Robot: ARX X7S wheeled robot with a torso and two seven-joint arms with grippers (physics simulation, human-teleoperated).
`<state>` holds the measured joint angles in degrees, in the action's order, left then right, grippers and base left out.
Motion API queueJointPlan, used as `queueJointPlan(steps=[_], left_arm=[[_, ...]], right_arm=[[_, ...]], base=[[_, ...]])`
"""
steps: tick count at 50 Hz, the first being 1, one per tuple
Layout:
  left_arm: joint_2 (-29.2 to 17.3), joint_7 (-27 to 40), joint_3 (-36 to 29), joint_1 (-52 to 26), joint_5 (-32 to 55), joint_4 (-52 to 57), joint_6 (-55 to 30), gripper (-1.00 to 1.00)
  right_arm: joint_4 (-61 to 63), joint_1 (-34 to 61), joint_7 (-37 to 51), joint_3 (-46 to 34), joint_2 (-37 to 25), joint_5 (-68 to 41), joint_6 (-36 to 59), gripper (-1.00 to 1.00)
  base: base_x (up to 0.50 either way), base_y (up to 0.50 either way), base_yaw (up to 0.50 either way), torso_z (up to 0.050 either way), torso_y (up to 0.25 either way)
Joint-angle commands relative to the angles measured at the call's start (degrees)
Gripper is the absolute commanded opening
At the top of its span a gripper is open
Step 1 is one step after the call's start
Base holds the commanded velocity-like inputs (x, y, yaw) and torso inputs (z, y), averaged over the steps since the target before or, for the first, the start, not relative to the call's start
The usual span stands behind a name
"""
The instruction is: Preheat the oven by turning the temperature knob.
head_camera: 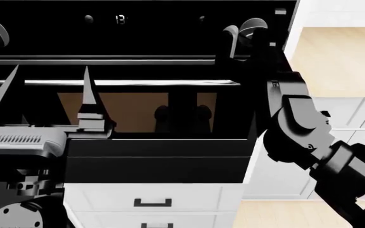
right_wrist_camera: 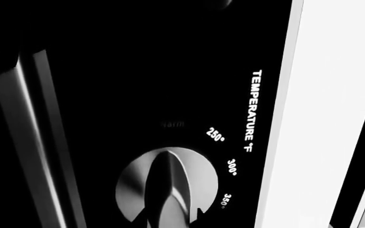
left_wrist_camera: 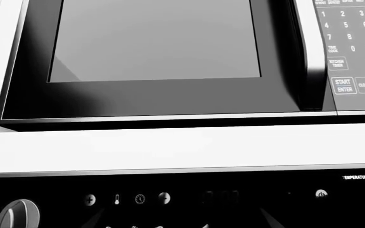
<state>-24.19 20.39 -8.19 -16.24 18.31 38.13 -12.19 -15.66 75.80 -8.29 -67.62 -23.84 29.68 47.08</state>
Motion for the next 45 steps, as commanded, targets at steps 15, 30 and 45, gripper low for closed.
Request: queueJointPlan(steps=[15,30,45], left_arm=[[-0.62,0.40,0.66,-0.47,0.92,0.24,-0.30,1.00],[-0.71,0.89,0.32,0.26,0.63,0.92,-0.15,1.00],[-0.73,0.75,0.05,-0.20,0.65,0.03,0.24,1.00]], right_arm=[[-3.50,1.95,0.72,-0.33,1.97,1.56,-2.42,-1.00],[1.39,-1.12,1.87,7.54,1.32,-3.93,-0.39,-1.00],[1.21,-2.03,2.93,12.18,1.96,-7.66,-1.27,-1.00]], base=[[0.01,0.00,0.00,0.000,0.000],[0.00,0.00,0.00,0.000,0.000],[0.00,0.00,0.00,0.000,0.001]])
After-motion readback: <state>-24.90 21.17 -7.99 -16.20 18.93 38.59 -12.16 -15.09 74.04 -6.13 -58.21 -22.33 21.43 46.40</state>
